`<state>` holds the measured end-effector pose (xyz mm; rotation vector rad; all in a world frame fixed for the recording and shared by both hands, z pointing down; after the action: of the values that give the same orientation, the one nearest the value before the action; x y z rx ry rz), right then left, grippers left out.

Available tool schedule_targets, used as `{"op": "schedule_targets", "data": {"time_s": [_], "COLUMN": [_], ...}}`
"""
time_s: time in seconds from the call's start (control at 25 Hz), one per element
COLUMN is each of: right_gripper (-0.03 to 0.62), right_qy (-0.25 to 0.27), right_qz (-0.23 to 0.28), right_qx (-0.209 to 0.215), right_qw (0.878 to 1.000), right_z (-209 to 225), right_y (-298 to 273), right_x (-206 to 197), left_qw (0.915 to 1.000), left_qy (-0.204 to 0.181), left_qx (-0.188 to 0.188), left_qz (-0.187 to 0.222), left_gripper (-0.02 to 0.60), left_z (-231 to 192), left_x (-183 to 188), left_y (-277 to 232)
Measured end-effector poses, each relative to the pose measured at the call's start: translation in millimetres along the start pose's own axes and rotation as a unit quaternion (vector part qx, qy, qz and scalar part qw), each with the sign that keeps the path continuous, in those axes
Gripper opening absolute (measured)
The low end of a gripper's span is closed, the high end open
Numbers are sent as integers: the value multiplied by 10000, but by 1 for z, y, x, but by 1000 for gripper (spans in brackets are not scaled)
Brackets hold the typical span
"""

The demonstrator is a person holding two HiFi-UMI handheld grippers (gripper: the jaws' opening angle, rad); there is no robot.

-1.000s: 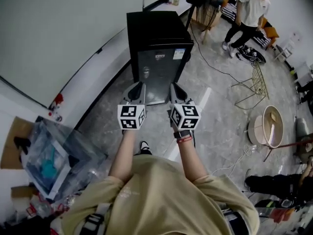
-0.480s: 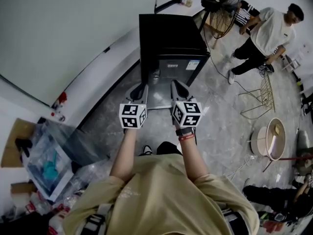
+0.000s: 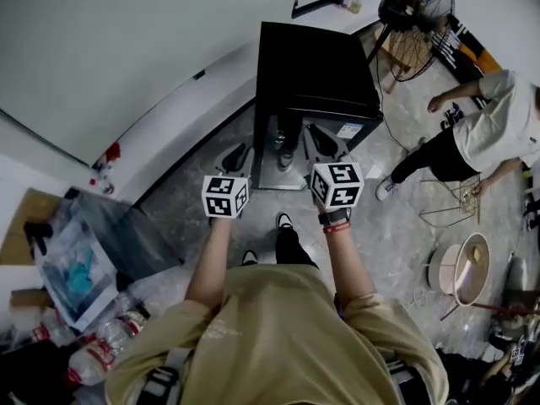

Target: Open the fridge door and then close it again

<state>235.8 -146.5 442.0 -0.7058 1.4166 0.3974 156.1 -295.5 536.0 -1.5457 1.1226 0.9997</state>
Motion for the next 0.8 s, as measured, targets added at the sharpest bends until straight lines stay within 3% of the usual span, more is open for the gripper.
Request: {"op": "schedule_targets", "data": {"time_s": [0.32,0.6,0.8], "right_gripper": [108,186,224], "right_qy": [874,1576,2193], "right_qz": [-545,-1028,-1350], "right_qx": [886,1552,1887], "right_qw": [9907,9698,9477], "right_z": [8,5,6], "right_y": [-56,-92,-114], "right_x": [10,6,2], "left_qw": [9988,9973,9960], "left_qy": [282,284,173], "left_qx": [132,-15,-184], "left_qz": [-388,-671,-856], "left_gripper": [120,176,210], "left_z": [-32,-48,-58], "left_x": [-22,-35,-45], "left_y": [-45,-73,-86]}}
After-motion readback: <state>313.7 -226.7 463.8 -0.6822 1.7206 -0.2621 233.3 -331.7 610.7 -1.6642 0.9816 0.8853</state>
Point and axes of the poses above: the fingertips, and each gripper's own axes: y backward along the fingers, z to its right, x out of its top, the point moved 3 cm from there along y, backward along the fingers, and after that the axes turned 1 degree about z, right-handed, at the moved point
